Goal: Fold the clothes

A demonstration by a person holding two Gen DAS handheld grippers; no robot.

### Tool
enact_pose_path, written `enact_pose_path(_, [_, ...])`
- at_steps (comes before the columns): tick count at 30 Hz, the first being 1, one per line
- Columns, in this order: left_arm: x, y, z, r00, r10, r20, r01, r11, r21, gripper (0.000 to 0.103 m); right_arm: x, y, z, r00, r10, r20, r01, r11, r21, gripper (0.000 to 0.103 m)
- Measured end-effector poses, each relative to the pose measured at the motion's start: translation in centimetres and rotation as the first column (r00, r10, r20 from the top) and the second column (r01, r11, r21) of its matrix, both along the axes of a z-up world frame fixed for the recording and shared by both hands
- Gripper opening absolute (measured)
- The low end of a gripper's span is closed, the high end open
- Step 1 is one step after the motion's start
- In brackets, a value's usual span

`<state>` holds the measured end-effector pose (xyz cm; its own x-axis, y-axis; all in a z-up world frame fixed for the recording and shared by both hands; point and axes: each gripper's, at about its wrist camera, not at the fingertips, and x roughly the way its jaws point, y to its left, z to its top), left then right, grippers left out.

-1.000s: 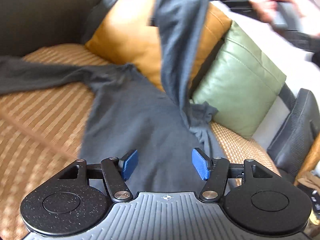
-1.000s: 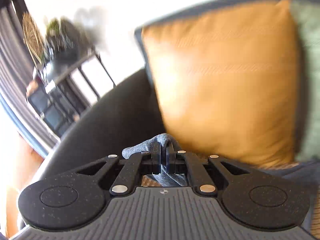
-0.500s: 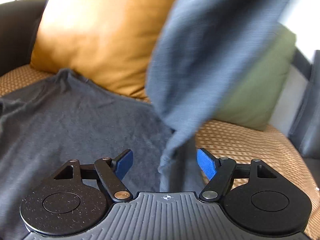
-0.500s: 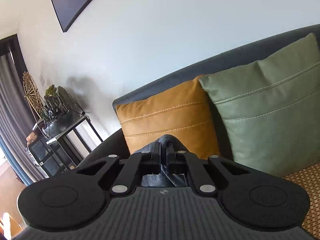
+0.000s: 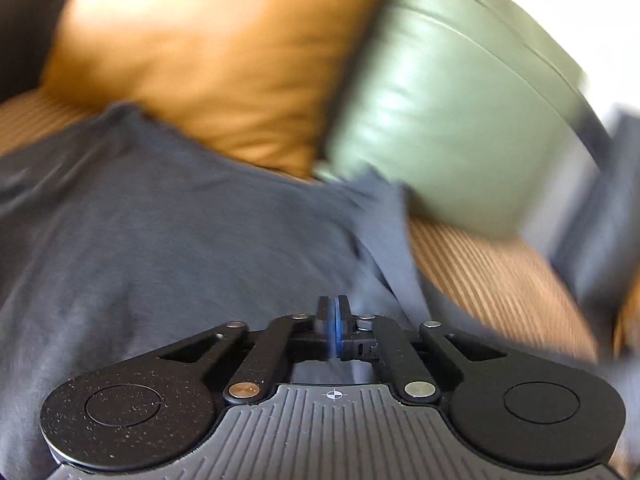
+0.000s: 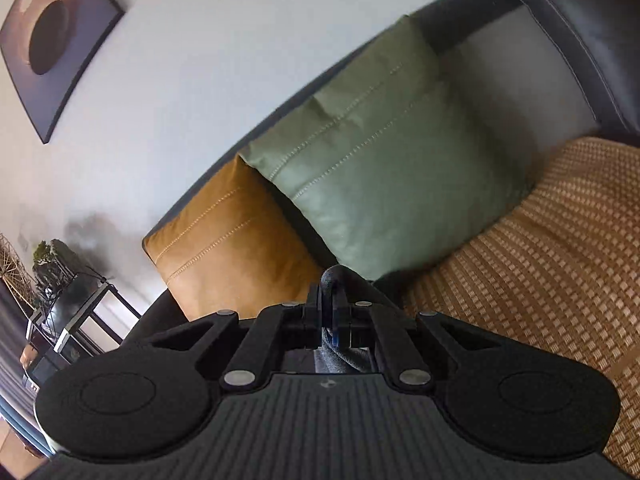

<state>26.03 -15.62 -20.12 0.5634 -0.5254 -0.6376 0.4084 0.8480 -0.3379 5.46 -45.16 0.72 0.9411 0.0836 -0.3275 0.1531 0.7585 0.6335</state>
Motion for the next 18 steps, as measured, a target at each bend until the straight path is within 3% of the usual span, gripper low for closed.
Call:
enact_pose_path(1, [-1.2, -0.8, 0.2, 0.997, -0.050, 0.059, 0.047, 0.997, 0.059, 0.028, 0.5, 0.0, 0.3, 1.000, -0.001, 0.003, 0.001, 1.000, 0.003, 0.005])
enact_pose_path(3, [-2.9, -2.2, 0.3, 0.984, -0.116, 0.134, 0.099, 0.987, 0.128, 0.055, 1.5, 0.4, 1.9, 0.999, 0.013, 0.038, -0.013, 1.000, -0.007, 0.005])
enact_pose_path(4, [-3.5, -2.8, 0.4, 0.978, -0.136, 0.160, 0.113, 0.983, 0.146, 0.060, 2.0, 0.8, 2.9, 0.998, 0.025, 0.061, -0.024, 1.000, -0.021, 0.005])
enact_pose_path(7, [-4.7, -4.3, 0.6, 0.965, -0.152, 0.214, 0.122, 0.981, 0.150, 0.063, 3.2, 2.1, 6.1, 0.990, 0.076, 0.118, -0.071, 0.997, -0.040, 0.005])
enact_pose_path(11, [-5.8, -6.1, 0.8, 0.945, -0.081, 0.317, 0.025, 0.984, 0.178, 0.076, 5.5, 4.2, 9.9, 0.974, 0.148, 0.170, -0.139, 0.988, -0.067, 0.005])
enact_pose_path(13, [-5.9, -6.9, 0.9, 0.931, -0.054, 0.361, -0.018, 0.981, 0.193, 0.076, 6.2, 5.1, 11.4, 0.965, 0.172, 0.200, -0.156, 0.983, -0.093, 0.005])
enact_pose_path(18, [-3.7, -8.4, 1.0, 0.928, 0.049, 0.370, -0.120, 0.978, 0.171, 0.077, 7.2, 5.8, 13.1, 0.948, 0.201, 0.247, -0.176, 0.977, -0.119, 0.005])
